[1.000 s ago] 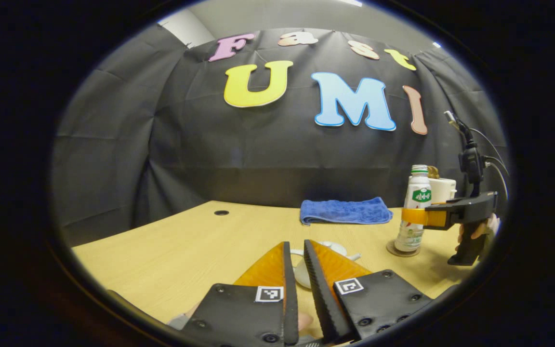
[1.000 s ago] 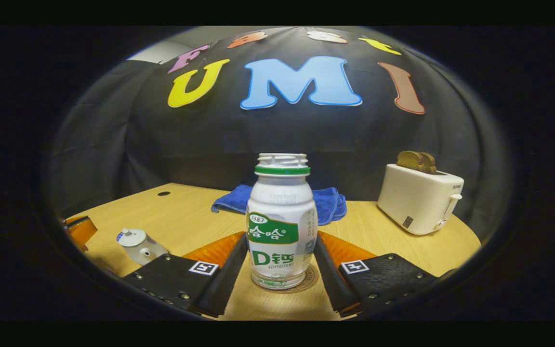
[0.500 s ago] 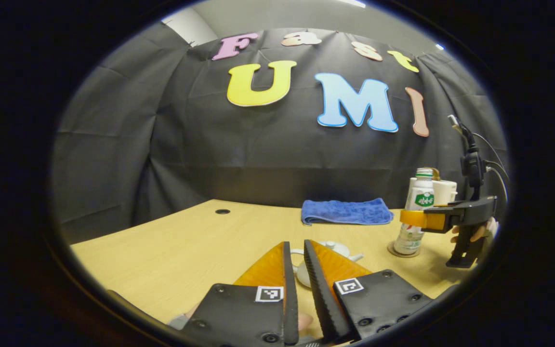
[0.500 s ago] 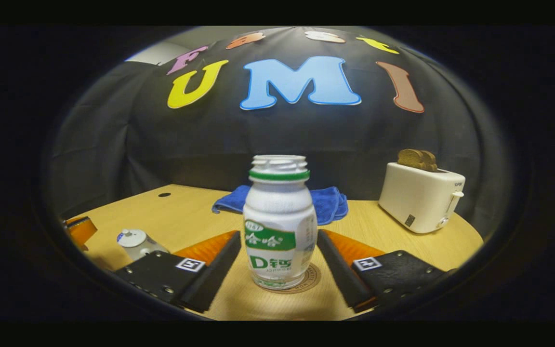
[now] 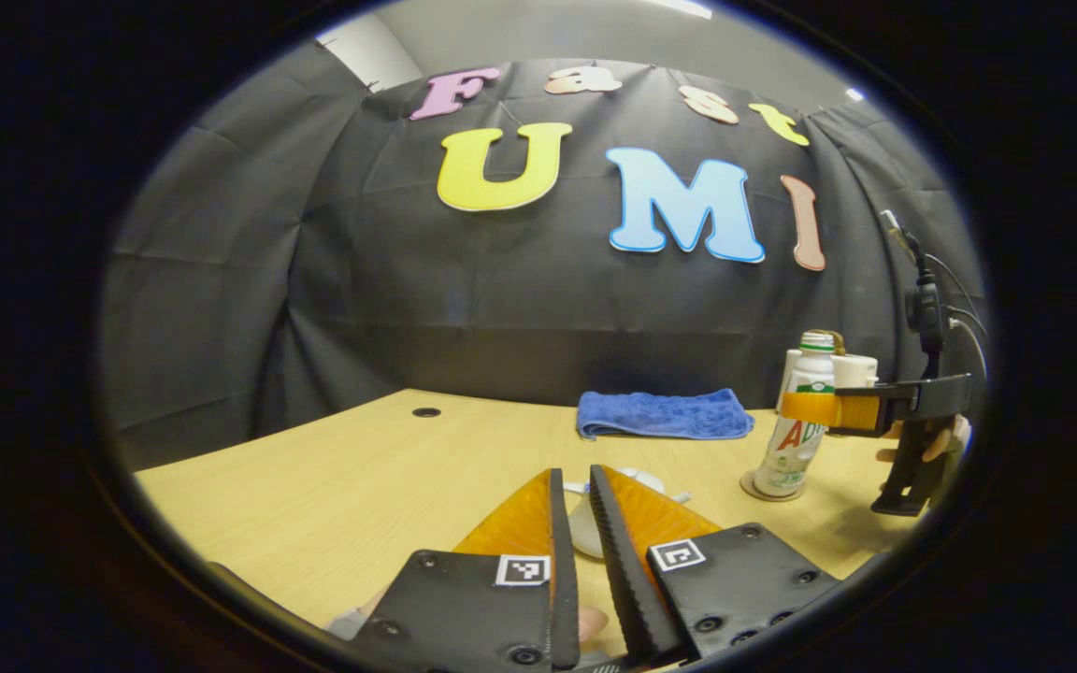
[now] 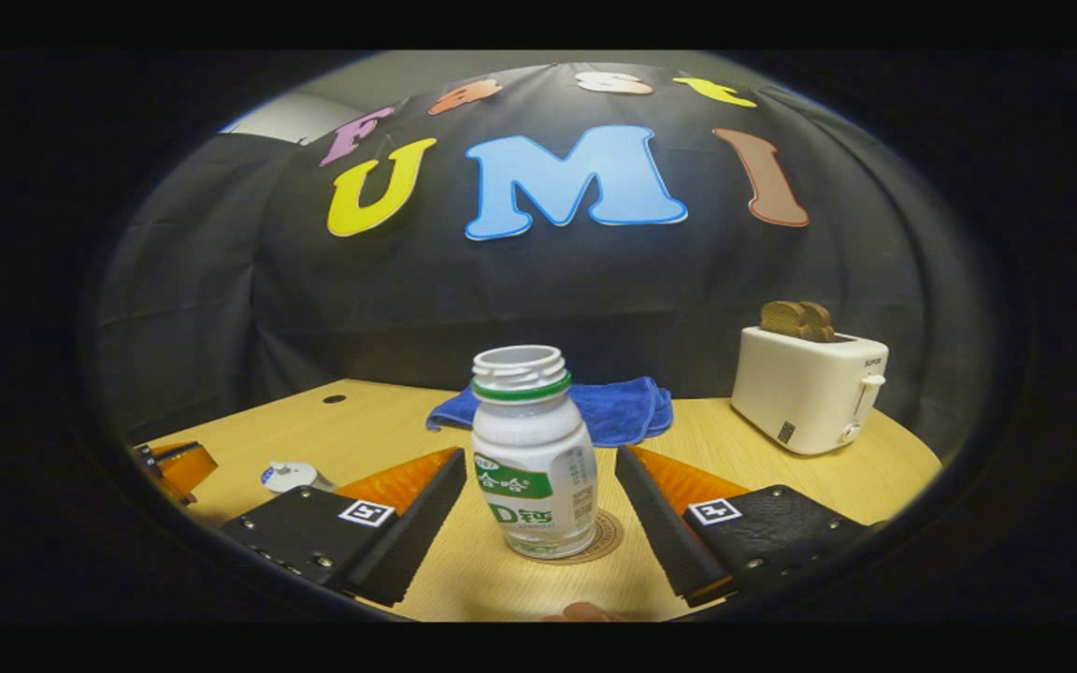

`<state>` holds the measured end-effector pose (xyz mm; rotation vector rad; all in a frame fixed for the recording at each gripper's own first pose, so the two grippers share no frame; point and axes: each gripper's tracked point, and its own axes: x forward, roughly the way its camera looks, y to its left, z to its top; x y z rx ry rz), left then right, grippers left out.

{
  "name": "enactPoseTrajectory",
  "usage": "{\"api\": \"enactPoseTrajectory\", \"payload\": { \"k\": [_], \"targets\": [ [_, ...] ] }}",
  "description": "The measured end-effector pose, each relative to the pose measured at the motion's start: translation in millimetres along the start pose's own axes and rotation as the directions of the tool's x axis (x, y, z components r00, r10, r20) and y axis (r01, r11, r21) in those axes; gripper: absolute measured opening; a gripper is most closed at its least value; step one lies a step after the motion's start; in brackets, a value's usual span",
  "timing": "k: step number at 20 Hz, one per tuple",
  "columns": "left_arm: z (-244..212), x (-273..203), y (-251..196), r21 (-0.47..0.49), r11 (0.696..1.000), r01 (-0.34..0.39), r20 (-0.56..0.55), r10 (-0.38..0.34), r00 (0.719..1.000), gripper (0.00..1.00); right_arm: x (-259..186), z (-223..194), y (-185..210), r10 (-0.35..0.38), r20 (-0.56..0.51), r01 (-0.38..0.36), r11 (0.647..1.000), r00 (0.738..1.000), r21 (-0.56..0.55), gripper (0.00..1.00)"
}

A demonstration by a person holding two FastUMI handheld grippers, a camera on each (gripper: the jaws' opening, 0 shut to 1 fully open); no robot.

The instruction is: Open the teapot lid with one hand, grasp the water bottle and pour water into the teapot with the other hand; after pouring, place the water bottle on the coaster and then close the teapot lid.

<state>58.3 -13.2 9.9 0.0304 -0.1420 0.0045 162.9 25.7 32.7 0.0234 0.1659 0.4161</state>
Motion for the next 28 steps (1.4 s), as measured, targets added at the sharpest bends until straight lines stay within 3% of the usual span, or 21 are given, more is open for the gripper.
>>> {"api": "enactPoseTrajectory", "payload": {
  "k": [7, 8, 13, 17, 18, 19, 20, 22, 23, 25, 28],
  "targets": [
    [3, -15, -11, -0.004, 1.0, 0.024, 0.007, -0.024, 1.0, 0.0, -28, -3, 5, 0.006, 0.0, -0.006, 1.0, 1.0, 0.017, 0.99],
    [3, -17, -12, -0.005, 1.0, 0.029, 0.008, -0.029, 1.0, 0.25, -32, -3, 6, 0.002, 0.002, -0.002, 1.0, 1.0, 0.013, 0.99],
    [20, -20, -30, -0.001, 0.997, 0.081, 0.07, -0.08, 0.994, 0.25, -65, 1, 6, -0.092, 0.011, 0.092, 0.996, 0.996, 0.005, 0.99],
    [25, -32, -51, -0.014, 0.993, 0.12, 0.118, -0.117, 0.986, 0.25, -102, 7, 19, -0.197, 0.086, 0.197, 0.98, 0.977, 0.009, 0.98],
    [23, -37, -57, -0.012, 0.992, 0.127, 0.128, -0.125, 0.984, 0.0, -113, 6, 22, -0.225, 0.115, 0.226, 0.974, 0.968, 0.003, 0.99],
    [19, -42, -61, -0.006, 0.99, 0.138, 0.135, -0.136, 0.981, 0.0, -124, 5, 27, -0.246, 0.137, 0.248, 0.969, 0.959, 0.001, 0.99],
    [15, -46, -65, 0.002, 0.989, 0.146, 0.143, -0.145, 0.979, 0.25, -133, 0, 35, -0.256, 0.152, 0.258, 0.966, 0.955, 0.006, 0.99],
    [13, -54, -73, 0.021, 0.987, 0.156, 0.137, -0.158, 0.978, 0.25, -147, -11, 49, -0.262, 0.175, 0.265, 0.964, 0.949, 0.011, 0.99],
    [9, -55, -76, 0.028, 0.987, 0.16, 0.132, -0.163, 0.978, 0.0, -151, -14, 53, -0.265, 0.19, 0.269, 0.963, 0.945, 0.006, 0.98],
    [5, -56, -81, 0.048, 0.985, 0.163, 0.111, -0.167, 0.98, 0.25, -152, -22, 58, -0.263, 0.191, 0.271, 0.963, 0.946, -0.014, 0.98],
    [-8, -53, -77, 0.064, 0.988, 0.139, 0.063, -0.143, 0.988, 0.25, -151, -36, 57, -0.263, 0.177, 0.266, 0.964, 0.948, 0.005, 0.98]
  ]
}}
